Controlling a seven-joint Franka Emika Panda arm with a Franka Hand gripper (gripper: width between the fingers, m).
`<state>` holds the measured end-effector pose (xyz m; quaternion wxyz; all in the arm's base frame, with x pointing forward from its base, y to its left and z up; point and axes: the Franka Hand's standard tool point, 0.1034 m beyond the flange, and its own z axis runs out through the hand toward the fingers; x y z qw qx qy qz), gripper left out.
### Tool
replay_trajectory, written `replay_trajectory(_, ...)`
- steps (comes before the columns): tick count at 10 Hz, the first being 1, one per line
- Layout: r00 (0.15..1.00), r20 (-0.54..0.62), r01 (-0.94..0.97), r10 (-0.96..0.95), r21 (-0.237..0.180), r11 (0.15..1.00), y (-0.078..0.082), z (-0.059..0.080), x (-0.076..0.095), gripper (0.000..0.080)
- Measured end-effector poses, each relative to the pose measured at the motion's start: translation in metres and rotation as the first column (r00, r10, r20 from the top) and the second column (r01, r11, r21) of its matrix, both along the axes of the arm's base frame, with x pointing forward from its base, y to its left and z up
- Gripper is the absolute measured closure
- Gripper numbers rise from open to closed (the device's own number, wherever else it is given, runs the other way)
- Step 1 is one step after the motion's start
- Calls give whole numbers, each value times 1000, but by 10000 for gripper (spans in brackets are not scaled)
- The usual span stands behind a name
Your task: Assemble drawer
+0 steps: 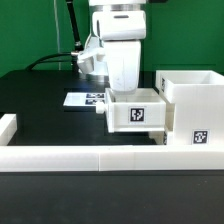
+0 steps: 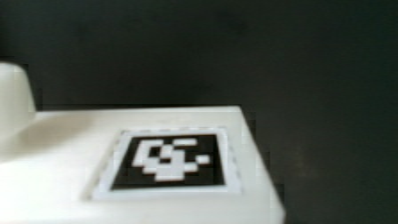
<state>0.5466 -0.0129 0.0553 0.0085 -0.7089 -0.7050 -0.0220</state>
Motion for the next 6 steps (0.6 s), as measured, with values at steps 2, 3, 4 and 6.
replay_trajectory(2,1000,0,-1,1,0,1000,2,0,0,758)
replay_trajectory(3,1000,-1,0,0,0,1000,1,-1,0,758)
replay_trajectory(4,1000,-2,0,0,0,1000,1,-1,-1,758)
replay_trajectory(6,1000,-16,-3,3,1,1000,3,-2,-3,758)
